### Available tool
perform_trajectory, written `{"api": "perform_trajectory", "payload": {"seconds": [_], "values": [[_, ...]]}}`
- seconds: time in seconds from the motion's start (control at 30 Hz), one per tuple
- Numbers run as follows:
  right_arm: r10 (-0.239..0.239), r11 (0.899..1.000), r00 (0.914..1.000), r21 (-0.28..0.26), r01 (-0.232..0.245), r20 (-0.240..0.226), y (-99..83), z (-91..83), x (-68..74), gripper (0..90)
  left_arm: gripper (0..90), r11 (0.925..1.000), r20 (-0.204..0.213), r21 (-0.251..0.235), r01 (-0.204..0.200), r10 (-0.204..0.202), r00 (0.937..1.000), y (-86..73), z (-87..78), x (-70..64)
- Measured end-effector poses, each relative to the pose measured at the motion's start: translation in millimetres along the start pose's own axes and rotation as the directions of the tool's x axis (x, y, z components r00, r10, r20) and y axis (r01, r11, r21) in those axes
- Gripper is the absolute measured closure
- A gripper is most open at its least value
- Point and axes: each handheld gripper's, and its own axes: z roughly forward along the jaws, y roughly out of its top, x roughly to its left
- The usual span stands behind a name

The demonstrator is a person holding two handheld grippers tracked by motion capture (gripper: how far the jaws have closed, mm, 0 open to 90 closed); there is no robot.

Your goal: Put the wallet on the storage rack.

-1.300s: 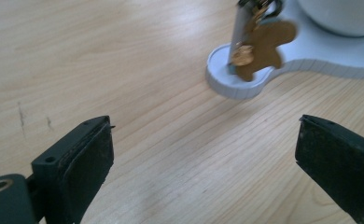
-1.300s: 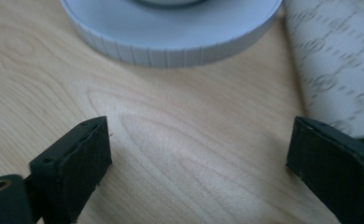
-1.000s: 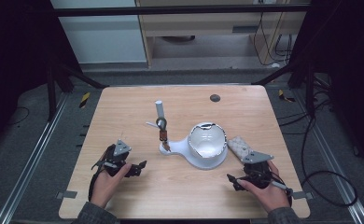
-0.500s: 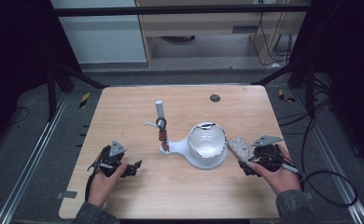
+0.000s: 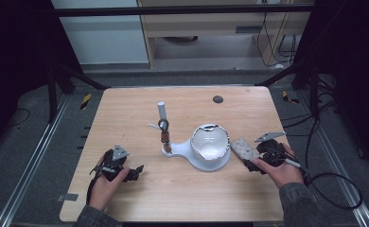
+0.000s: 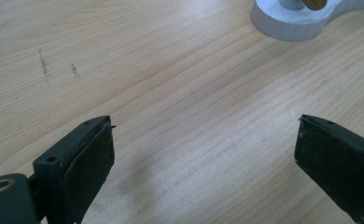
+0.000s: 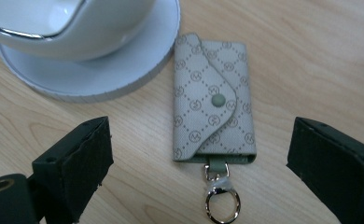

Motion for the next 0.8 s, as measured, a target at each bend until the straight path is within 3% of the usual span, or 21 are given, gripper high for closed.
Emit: {"api": "perform_trajectory", "payload": {"seconds": [0.23,0.33,0.43,0.7,0.8], "values": [[0.049,0.990,0.9985,0.132,-0.052,0.026,1.4,8.2,-6.7,6.5,4.4,1.0000,0.015,0.008,-0.002,0.002,0.9999,-3.7,-1.3,2.6],[0.043,0.983,0.9988,0.176,-0.046,0.023,6.4,10.4,-7.8,6.2,4.8,0.9995,0.001,-0.009,0.029,-0.029,0.9996,-6.2,-5.8,11.3],[0.044,0.981,0.9986,0.186,-0.049,0.032,9.8,15.5,-9.4,6.5,4.7,0.9982,0.007,-0.007,0.060,-0.060,0.9982,-9.3,-6.0,19.0],[0.032,0.983,0.9993,0.178,-0.035,0.018,20.2,26.3,-21.9,7.5,4.5,0.9983,0.001,0.013,0.056,-0.056,0.9984,-10.7,-4.8,21.4],[0.031,0.982,0.9995,0.185,-0.031,0.004,25.1,30.3,-26.1,7.4,4.4,0.9979,0.025,0.017,0.062,-0.062,0.9977,-10.9,-1.9,18.9]]}}
